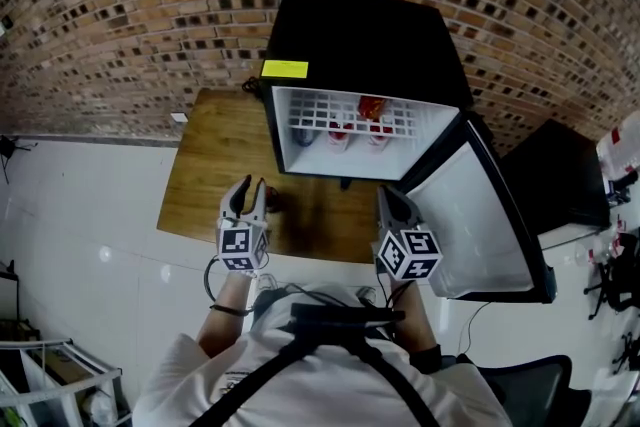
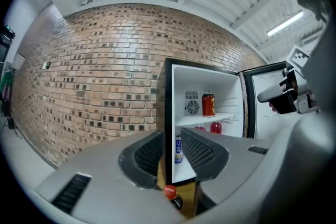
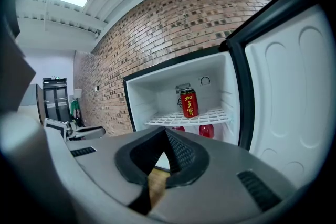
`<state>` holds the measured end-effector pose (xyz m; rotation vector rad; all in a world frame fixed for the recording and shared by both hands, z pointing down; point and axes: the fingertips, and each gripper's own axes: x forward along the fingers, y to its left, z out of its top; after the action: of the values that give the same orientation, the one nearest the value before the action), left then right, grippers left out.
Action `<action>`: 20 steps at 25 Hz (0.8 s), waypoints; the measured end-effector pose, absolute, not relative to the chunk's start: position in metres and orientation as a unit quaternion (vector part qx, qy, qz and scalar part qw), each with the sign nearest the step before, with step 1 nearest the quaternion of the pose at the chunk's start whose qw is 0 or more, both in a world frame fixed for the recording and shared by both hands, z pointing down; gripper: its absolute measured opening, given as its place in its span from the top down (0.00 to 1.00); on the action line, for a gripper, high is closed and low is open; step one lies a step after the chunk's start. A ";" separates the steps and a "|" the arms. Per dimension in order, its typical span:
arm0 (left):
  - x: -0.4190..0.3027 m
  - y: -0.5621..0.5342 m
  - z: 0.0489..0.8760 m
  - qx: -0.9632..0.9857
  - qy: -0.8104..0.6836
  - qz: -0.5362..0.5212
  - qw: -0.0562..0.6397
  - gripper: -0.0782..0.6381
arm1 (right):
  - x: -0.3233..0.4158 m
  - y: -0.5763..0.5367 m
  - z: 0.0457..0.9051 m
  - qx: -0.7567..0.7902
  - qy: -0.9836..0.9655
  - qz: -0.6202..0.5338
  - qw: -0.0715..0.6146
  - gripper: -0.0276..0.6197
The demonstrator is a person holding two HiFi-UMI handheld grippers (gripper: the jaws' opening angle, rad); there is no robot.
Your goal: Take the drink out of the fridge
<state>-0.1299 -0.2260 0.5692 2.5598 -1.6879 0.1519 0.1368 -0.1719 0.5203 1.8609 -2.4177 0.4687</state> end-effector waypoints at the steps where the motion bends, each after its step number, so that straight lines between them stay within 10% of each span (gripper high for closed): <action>1: -0.126 -0.226 0.562 0.835 -0.547 0.053 0.034 0.83 | 0.136 -0.172 0.520 0.602 -0.784 0.152 0.028 0.94; 20: -0.031 -0.221 0.529 0.884 -0.457 0.055 0.080 0.89 | 0.136 -0.171 0.527 0.598 -0.784 0.167 0.023 0.94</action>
<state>-0.0310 -0.2211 0.5293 2.6442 -1.3664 0.1638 0.1356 -0.1706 0.5274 1.8500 -2.4265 0.5183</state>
